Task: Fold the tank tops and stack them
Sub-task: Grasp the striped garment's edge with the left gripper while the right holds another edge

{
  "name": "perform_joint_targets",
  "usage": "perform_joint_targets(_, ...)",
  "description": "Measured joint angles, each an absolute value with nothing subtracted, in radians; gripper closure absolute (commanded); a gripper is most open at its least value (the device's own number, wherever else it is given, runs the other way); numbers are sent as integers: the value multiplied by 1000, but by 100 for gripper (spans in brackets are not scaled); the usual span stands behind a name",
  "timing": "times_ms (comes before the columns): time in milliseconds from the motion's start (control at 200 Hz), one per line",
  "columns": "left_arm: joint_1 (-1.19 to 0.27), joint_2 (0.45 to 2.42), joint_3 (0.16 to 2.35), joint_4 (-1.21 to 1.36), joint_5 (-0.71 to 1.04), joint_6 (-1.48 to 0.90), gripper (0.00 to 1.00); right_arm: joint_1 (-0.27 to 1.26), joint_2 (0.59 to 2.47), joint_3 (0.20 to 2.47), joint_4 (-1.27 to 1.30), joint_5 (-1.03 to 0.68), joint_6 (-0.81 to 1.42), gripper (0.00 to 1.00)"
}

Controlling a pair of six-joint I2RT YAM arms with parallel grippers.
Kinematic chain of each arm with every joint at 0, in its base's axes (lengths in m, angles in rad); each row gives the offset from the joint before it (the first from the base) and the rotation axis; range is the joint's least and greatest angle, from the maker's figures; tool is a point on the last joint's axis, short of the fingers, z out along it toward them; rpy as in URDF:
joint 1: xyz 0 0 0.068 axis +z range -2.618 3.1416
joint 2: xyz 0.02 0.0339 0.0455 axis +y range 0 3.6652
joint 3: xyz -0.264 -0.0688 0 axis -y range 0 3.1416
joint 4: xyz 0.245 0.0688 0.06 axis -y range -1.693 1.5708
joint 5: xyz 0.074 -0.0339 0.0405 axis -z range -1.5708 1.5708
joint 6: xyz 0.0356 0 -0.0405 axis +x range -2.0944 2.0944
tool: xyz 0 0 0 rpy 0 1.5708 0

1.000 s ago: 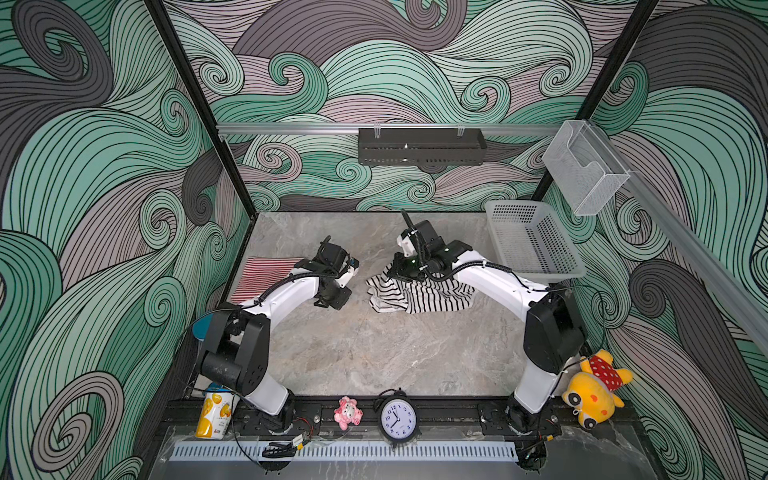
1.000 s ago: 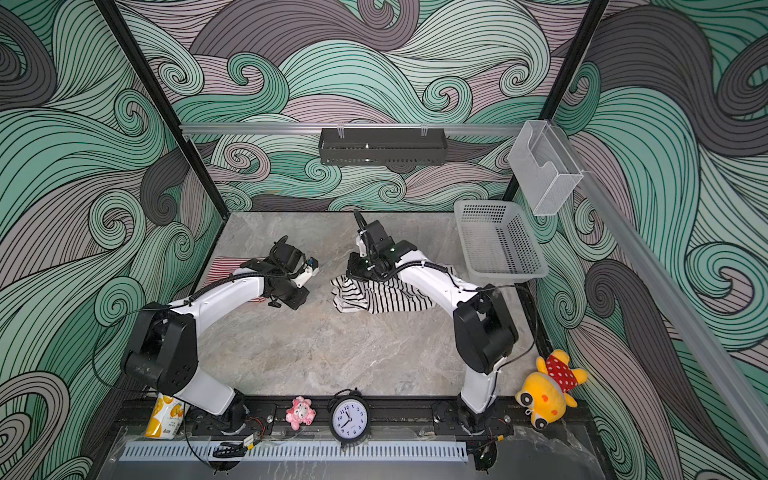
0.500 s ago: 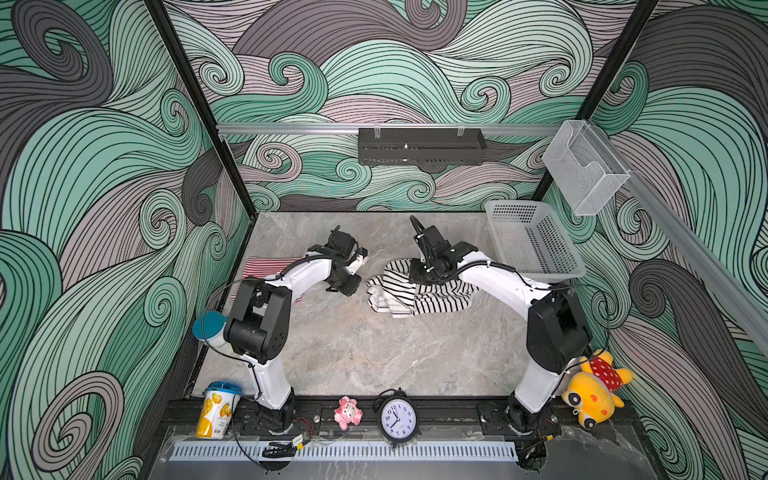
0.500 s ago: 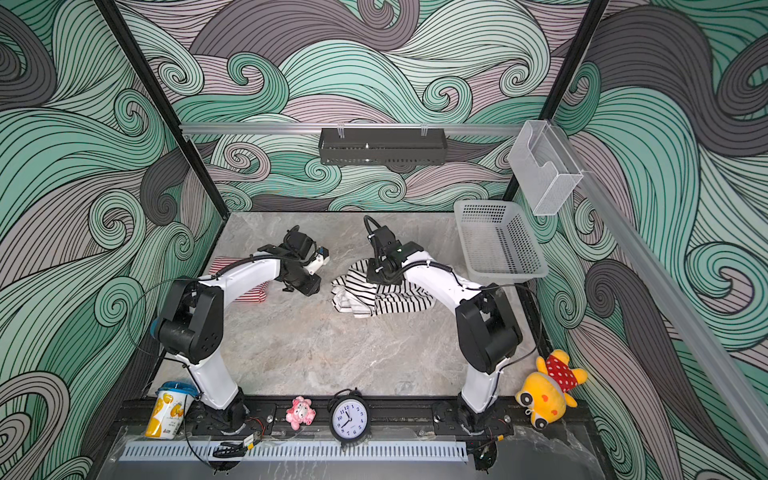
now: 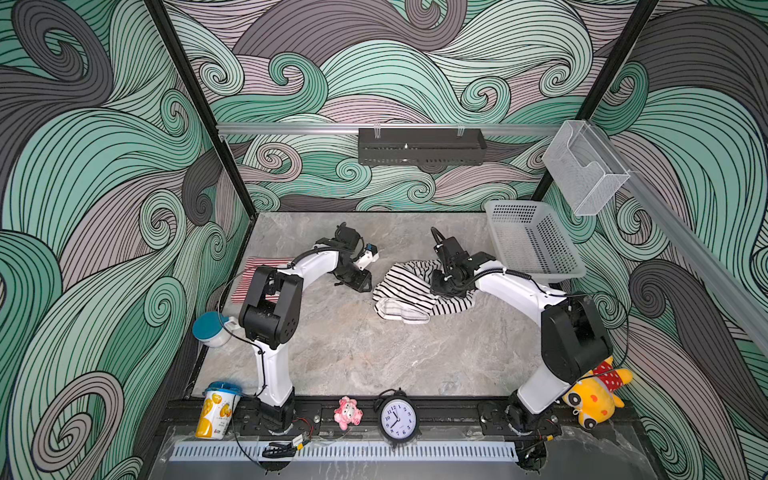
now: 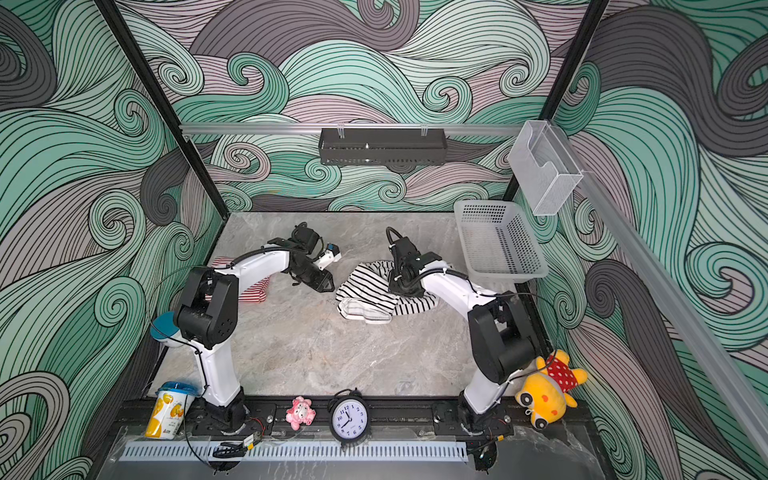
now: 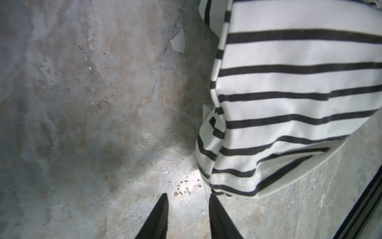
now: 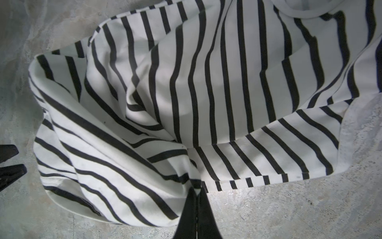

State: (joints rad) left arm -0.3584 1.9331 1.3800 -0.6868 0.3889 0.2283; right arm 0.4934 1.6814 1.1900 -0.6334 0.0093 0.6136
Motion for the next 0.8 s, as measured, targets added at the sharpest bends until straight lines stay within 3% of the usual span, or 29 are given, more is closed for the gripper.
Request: perform_joint_targets(801,-358,2012,1419,-680,527,238,64,482,1675,1105,-564,-16,621,100)
